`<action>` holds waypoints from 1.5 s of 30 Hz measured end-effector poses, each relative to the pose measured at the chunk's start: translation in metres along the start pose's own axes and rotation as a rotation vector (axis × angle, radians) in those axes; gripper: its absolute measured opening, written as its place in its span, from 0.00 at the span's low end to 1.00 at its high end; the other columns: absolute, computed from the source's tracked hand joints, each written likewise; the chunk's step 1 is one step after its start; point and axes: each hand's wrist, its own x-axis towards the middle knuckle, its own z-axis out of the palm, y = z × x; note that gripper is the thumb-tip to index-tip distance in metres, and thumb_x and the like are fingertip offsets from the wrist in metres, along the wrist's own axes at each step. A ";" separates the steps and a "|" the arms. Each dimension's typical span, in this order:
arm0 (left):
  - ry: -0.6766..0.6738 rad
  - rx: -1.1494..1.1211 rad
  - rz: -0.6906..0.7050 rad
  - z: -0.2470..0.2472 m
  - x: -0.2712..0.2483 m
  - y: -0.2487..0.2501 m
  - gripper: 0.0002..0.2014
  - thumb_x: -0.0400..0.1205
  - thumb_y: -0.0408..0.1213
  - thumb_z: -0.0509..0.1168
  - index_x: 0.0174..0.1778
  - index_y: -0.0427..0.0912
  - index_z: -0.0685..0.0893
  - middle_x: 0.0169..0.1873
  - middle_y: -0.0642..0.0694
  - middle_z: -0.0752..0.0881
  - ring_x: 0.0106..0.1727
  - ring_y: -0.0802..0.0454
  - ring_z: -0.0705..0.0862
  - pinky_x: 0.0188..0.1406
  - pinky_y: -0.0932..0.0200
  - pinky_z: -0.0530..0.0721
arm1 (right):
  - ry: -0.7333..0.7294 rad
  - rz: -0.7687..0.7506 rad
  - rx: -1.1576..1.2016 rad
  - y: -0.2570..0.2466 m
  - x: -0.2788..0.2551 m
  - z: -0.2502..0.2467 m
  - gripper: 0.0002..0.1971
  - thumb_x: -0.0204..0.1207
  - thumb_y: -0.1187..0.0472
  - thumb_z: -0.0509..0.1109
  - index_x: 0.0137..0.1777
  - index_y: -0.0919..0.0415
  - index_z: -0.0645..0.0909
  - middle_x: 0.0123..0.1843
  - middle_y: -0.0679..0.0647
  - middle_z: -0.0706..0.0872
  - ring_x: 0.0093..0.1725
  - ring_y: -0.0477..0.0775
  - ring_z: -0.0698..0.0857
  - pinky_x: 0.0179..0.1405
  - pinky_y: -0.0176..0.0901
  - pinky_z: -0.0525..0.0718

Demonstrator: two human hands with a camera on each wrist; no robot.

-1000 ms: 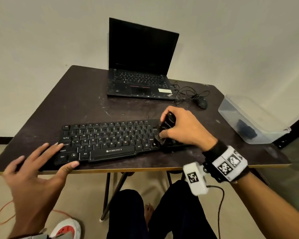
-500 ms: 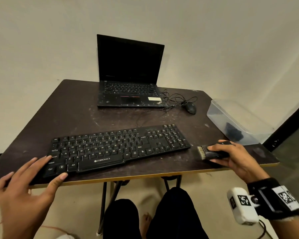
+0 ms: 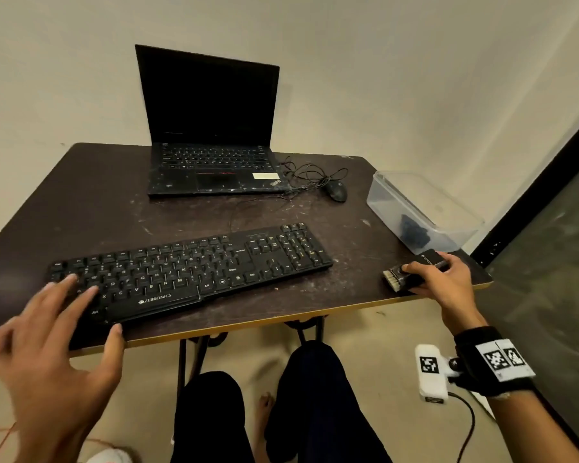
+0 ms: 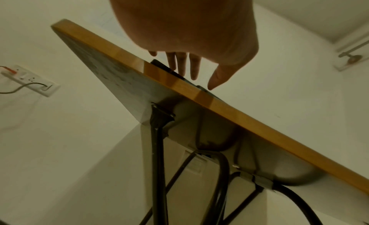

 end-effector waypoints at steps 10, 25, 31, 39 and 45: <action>-0.034 0.070 0.036 0.007 -0.004 0.041 0.27 0.83 0.51 0.59 0.74 0.40 0.85 0.79 0.43 0.81 0.84 0.44 0.74 0.80 0.21 0.65 | -0.084 -0.030 -0.340 0.025 0.028 -0.021 0.46 0.49 0.31 0.91 0.67 0.52 0.89 0.62 0.53 0.95 0.58 0.56 0.94 0.63 0.64 0.93; -0.043 0.011 0.036 0.024 -0.010 0.013 0.29 0.85 0.53 0.58 0.78 0.41 0.82 0.84 0.47 0.75 0.88 0.44 0.68 0.82 0.21 0.64 | 0.146 -0.518 -0.576 -0.083 0.016 -0.024 0.08 0.81 0.58 0.78 0.57 0.55 0.94 0.46 0.48 0.92 0.52 0.50 0.91 0.62 0.44 0.85; -0.073 0.026 0.035 0.020 -0.011 0.016 0.30 0.85 0.54 0.58 0.79 0.40 0.81 0.84 0.47 0.75 0.88 0.44 0.68 0.81 0.21 0.64 | -0.190 -0.285 -1.144 -0.101 0.143 -0.006 0.11 0.78 0.61 0.80 0.59 0.56 0.94 0.59 0.62 0.94 0.60 0.65 0.89 0.66 0.53 0.86; -0.087 0.063 0.011 0.007 -0.005 0.035 0.29 0.83 0.53 0.59 0.76 0.41 0.84 0.81 0.44 0.79 0.86 0.45 0.71 0.81 0.20 0.63 | -0.425 -0.177 -1.163 -0.081 0.175 0.005 0.05 0.77 0.55 0.85 0.48 0.56 0.96 0.44 0.58 0.93 0.57 0.65 0.89 0.65 0.53 0.85; -0.057 0.060 0.022 0.009 -0.005 0.033 0.29 0.83 0.53 0.60 0.75 0.40 0.84 0.79 0.43 0.80 0.84 0.43 0.74 0.77 0.20 0.68 | -0.107 -0.242 -0.784 -0.086 0.163 -0.003 0.03 0.71 0.65 0.80 0.39 0.61 0.96 0.38 0.61 0.94 0.43 0.63 0.93 0.55 0.53 0.93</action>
